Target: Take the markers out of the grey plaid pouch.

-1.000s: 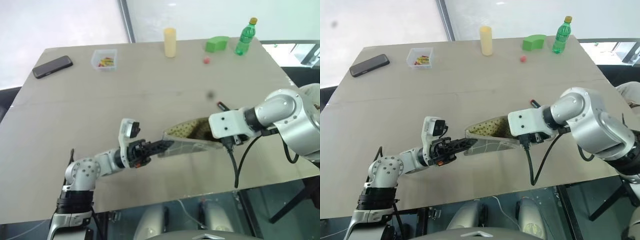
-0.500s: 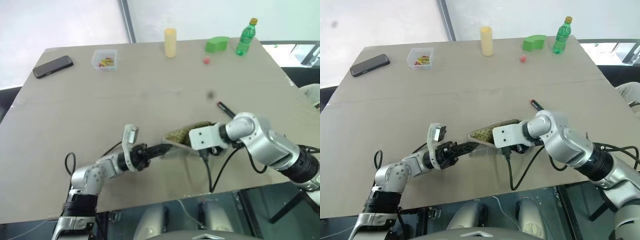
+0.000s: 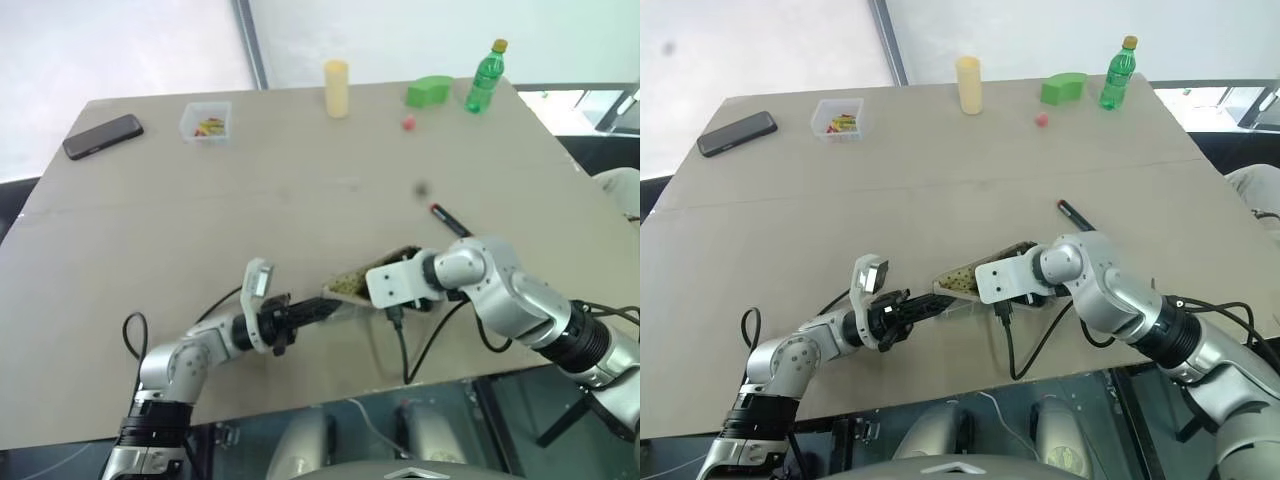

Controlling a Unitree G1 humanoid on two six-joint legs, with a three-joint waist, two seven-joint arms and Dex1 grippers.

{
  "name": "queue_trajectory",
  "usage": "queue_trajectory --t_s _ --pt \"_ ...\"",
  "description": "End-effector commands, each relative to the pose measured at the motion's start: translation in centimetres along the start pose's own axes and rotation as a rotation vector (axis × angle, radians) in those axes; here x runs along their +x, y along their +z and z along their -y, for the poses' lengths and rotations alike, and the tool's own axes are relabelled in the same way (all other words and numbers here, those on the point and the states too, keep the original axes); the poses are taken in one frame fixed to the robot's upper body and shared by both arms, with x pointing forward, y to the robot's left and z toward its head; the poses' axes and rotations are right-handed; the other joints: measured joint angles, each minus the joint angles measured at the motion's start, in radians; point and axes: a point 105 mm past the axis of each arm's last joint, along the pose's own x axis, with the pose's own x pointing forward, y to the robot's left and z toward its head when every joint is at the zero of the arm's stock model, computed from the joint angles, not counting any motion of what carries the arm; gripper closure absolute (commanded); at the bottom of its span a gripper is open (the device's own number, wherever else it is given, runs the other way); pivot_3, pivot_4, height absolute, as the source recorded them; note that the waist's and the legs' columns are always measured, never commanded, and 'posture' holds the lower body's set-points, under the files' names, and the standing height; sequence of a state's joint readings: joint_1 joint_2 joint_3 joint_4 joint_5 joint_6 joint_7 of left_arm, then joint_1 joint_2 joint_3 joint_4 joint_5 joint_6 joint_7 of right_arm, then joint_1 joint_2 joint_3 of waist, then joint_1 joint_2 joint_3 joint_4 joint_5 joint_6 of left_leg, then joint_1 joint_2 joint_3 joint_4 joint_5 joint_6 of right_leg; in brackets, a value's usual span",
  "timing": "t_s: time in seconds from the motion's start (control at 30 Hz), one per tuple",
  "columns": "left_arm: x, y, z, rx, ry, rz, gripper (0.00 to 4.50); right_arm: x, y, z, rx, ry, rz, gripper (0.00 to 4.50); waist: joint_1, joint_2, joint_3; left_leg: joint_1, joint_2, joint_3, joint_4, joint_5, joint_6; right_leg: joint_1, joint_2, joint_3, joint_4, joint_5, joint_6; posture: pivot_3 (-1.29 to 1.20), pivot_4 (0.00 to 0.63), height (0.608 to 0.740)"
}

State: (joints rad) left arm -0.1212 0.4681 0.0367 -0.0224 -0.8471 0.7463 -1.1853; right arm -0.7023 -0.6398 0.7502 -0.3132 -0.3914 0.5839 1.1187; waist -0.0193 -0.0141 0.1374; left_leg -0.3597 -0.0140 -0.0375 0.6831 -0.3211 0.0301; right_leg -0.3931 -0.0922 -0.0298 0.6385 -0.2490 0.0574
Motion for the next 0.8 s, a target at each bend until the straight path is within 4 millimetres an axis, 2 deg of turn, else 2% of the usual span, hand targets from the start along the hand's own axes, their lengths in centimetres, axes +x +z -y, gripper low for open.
queue_trajectory --t_s 0.03,0.07,0.13,0.17,0.33,0.43,0.6,0.7,0.77,0.8 --pt "-0.3 0.4 -0.2 0.029 0.007 0.016 4.50 0.9 -2.6 -1.3 0.080 0.038 -0.080 3.77 0.001 -0.001 -0.002 0.001 0.000 0.000 0.000 0.000 0.000 0.000 0.000 0.000 0.001 0.000 0.000 0.00 0.150 0.740" --pt "-0.3 0.4 -0.3 0.036 0.012 0.019 4.50 0.6 -2.6 -1.0 0.089 0.022 -0.076 3.79 0.002 -0.002 -0.002 0.001 0.000 0.000 0.000 0.001 -0.001 0.001 0.000 0.000 0.002 0.000 0.000 0.00 0.150 0.740" --pt "-0.4 0.5 -0.6 0.058 0.030 0.028 4.50 -0.7 -2.6 -0.4 0.106 -0.015 -0.062 4.28 0.004 -0.002 -0.002 0.003 0.000 0.000 0.000 0.001 -0.002 0.003 0.000 0.001 0.002 0.000 0.000 0.00 0.150 0.740" --pt "-0.4 0.6 -0.8 0.071 0.040 0.034 4.50 -1.6 -2.3 0.0 0.119 -0.035 -0.036 4.32 0.007 -0.002 -0.002 0.003 0.000 0.000 0.000 0.001 -0.002 0.003 0.000 0.001 0.002 0.000 0.000 0.00 0.150 0.740" --pt "-0.4 0.8 -1.8 0.161 0.098 0.049 4.50 -6.5 0.3 1.2 0.165 -0.121 0.135 4.32 0.011 0.000 -0.001 -0.004 0.000 -0.002 0.001 0.001 -0.002 -0.002 -0.002 0.000 0.002 0.000 0.000 0.00 0.150 0.740" --pt "-0.4 0.9 -2.4 0.211 0.123 0.052 4.50 -8.9 1.0 1.9 0.199 -0.163 0.178 4.32 0.010 0.000 0.000 -0.005 0.000 -0.003 -0.001 0.001 -0.001 -0.002 -0.002 0.000 0.000 0.000 0.000 0.00 0.150 0.740" --pt "-0.3 0.8 -3.6 0.371 0.172 0.008 4.50 -11.4 1.4 1.5 0.320 -0.141 0.257 4.32 0.011 0.001 0.000 -0.004 0.000 -0.003 -0.002 0.001 -0.001 -0.002 -0.002 -0.001 -0.002 0.000 0.000 0.00 0.150 0.740" --pt "-0.3 1.6 -4.5 0.475 0.220 0.013 4.50 -12.6 2.0 1.1 0.424 -0.111 0.357 4.32 0.014 0.001 0.000 -0.004 0.000 -0.004 -0.002 0.001 -0.001 -0.001 -0.002 -0.002 -0.002 0.000 0.000 0.00 0.150 0.740" --pt "-0.3 2.0 -4.9 0.580 0.242 -0.017 4.50 -13.8 2.7 1.9 0.511 -0.131 0.484 4.32 0.014 0.000 0.000 -0.004 0.000 -0.004 -0.002 0.001 -0.001 -0.001 -0.003 -0.002 -0.002 0.000 0.000 0.00 0.150 0.740" --pt "-0.3 2.2 -5.0 0.633 0.256 -0.027 4.50 -15.2 2.7 3.7 0.605 -0.221 0.596 4.32 0.013 0.001 0.000 -0.004 0.000 -0.004 -0.002 0.001 -0.001 -0.001 -0.003 -0.002 -0.002 0.000 0.000 0.00 0.150 0.740"
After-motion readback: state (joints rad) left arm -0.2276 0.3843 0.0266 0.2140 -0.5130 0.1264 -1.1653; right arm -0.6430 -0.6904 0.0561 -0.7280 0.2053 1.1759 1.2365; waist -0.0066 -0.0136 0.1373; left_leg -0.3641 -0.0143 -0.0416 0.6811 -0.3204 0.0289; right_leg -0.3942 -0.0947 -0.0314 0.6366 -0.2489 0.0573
